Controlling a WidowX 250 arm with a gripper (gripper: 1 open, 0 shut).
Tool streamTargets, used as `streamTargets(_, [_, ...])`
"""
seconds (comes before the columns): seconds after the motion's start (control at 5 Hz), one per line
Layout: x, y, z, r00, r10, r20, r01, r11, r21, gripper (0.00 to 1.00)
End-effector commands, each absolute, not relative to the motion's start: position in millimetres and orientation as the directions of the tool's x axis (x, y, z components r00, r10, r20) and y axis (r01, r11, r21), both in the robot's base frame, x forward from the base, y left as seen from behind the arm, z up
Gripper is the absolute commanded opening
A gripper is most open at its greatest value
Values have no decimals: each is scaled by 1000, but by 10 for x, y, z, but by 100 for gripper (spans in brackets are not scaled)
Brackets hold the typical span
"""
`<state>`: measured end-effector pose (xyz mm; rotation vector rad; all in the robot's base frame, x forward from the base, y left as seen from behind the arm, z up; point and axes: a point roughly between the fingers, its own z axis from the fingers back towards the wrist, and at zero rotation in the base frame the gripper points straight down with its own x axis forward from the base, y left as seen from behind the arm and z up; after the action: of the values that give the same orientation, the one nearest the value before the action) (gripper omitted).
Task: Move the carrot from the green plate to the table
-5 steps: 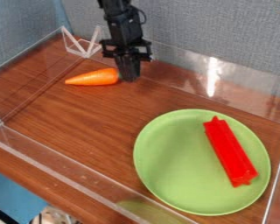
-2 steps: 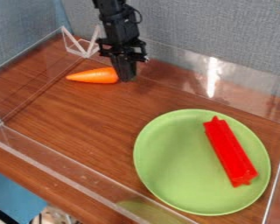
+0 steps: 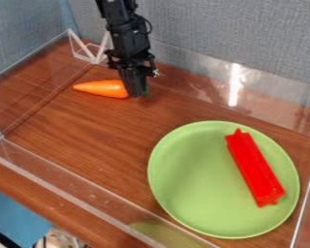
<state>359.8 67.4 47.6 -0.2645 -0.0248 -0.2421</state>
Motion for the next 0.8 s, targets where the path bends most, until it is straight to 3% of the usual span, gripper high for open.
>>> streamTargets(0.0, [3606, 557, 629, 962, -253, 103, 271, 934, -235, 0])
streamTargets(0.2, [3540, 467, 635, 948, -303, 94, 317, 917, -243, 100])
streamTargets(0.6, [3429, 343, 757, 924, -373, 85, 382, 893, -239, 100])
